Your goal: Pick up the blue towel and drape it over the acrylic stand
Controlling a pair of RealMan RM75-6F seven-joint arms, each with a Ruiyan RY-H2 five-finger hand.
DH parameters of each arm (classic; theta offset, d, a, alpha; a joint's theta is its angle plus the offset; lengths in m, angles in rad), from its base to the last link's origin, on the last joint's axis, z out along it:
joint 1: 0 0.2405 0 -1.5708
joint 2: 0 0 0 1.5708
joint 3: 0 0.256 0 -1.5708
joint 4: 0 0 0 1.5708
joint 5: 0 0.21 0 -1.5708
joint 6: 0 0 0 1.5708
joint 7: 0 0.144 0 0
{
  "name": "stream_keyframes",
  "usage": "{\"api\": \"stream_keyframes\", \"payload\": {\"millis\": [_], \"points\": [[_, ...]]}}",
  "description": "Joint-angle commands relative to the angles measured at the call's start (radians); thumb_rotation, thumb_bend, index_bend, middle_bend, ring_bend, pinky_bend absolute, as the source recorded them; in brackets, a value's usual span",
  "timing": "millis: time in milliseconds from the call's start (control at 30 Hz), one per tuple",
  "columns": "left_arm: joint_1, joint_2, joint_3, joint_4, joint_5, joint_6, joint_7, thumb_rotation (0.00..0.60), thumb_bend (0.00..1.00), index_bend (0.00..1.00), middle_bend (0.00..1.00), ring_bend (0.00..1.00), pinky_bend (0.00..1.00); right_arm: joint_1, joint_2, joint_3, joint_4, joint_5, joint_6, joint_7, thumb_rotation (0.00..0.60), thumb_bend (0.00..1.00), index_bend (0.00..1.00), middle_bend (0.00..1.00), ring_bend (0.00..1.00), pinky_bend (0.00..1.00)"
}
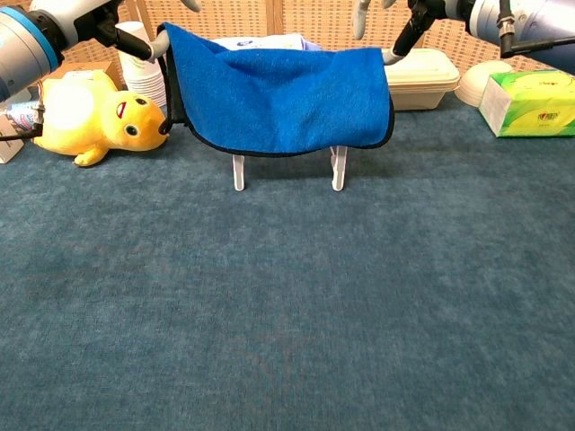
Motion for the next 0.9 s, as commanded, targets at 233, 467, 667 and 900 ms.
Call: {"api": "stream_keyframes", "payload": {"millis": [233,467,667,900], "points": [[0.012,0.026,0.016,-0.011,0.009,0.001,0.035,0.6,0.65,0.16,0.01,0.0,0.0,0.009,0.0,-0.016,0.018,-0.028,0.002,-0.016,0.6,0.2,0.43,0.3,0.11,0.18],[0.021,0.049,0.025,-0.024,0.008,-0.003,0.07,0.6,0.64,0.08,0.0,0.0,0.0,0.018,-0.009,-0.032,0.048,-0.056,0.007,-0.028,0.6,0.11,0.41,0.29,0.1,0.16],[0.021,0.073,0.034,-0.043,0.007,-0.022,0.113,0.6,0.59,0.04,0.0,0.0,0.0,0.023,-0.011,-0.043,0.069,-0.074,0.01,-0.04,0.6,0.06,0.4,0.29,0.09,0.15],[0.021,0.1,0.042,-0.079,0.001,-0.044,0.164,0.6,0.56,0.0,0.0,0.0,0.0,0.024,-0.011,-0.051,0.083,-0.083,0.012,-0.044,0.6,0.02,0.39,0.28,0.08,0.13]]}}
